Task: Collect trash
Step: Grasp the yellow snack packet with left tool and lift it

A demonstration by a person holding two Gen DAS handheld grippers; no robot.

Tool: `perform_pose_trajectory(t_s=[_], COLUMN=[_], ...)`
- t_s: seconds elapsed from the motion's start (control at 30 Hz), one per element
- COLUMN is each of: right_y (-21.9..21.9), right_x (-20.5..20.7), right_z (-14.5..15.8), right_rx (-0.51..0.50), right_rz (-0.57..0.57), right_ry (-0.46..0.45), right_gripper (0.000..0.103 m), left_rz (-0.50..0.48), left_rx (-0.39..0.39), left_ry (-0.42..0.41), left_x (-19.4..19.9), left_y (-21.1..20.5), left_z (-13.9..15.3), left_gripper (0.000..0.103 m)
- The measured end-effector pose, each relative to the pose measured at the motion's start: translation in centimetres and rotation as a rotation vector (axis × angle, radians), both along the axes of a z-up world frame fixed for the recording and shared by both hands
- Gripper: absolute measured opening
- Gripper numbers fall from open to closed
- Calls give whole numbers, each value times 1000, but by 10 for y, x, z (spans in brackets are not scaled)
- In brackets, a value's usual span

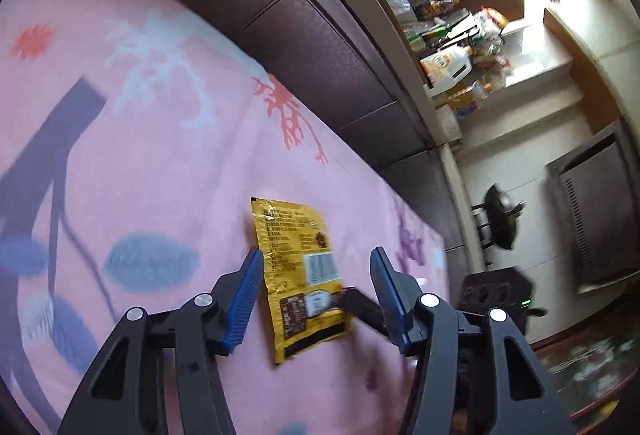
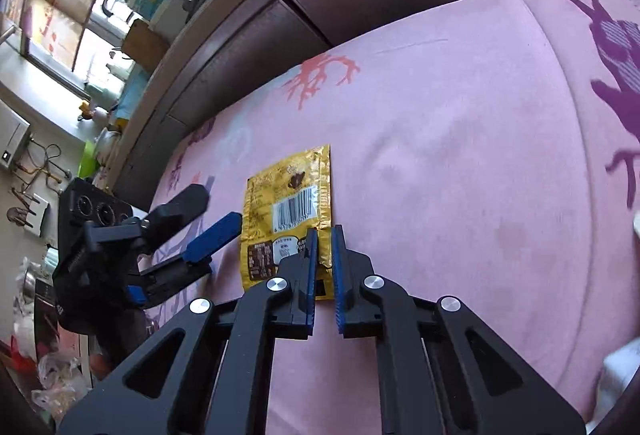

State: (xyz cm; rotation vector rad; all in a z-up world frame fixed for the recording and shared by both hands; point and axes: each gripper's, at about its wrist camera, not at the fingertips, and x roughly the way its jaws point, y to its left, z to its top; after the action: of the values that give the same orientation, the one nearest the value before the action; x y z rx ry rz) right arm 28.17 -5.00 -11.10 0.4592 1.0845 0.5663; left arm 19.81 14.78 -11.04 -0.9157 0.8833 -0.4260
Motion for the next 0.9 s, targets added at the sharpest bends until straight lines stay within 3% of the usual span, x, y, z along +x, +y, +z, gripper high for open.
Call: perform_pose_trajectory(t_s=[0.1, 0.13, 0.23, 0.33, 0.5, 0.57, 0.73, 0.9], right_y=[-3, -4, -4, -6, -28, -39, -73, -99], right_x=[-15, -20, -42, -66, -94, -107, -143, -165], right_z=[-3, -5, -7, -8, -14, -11, 1, 2], right_rx=[27, 45, 87, 123, 229, 253, 246, 287], right_rz=[-1, -1, 13, 38, 18, 15, -4, -26], right_ry=[18, 33, 61, 67, 128, 124, 84, 98], right_gripper=[7, 7, 7, 7, 6, 1, 0, 0], left_rz=[4, 7, 16, 6, -65, -81, -138, -219], left_rx=[-179, -206, -145, -137, -287, -244, -54, 11], left_ry=[-1, -4, -4, 6, -13, -2, 2, -5], left_x=[-23, -32, -55, -72, -100, -111, -129, -137], left_y=[12, 14, 13, 13, 9, 3, -22, -51], left_z=[-11, -12, -9, -8, -18, -18, -7, -5], left_gripper=[54, 54, 53, 53, 53, 53, 51, 51])
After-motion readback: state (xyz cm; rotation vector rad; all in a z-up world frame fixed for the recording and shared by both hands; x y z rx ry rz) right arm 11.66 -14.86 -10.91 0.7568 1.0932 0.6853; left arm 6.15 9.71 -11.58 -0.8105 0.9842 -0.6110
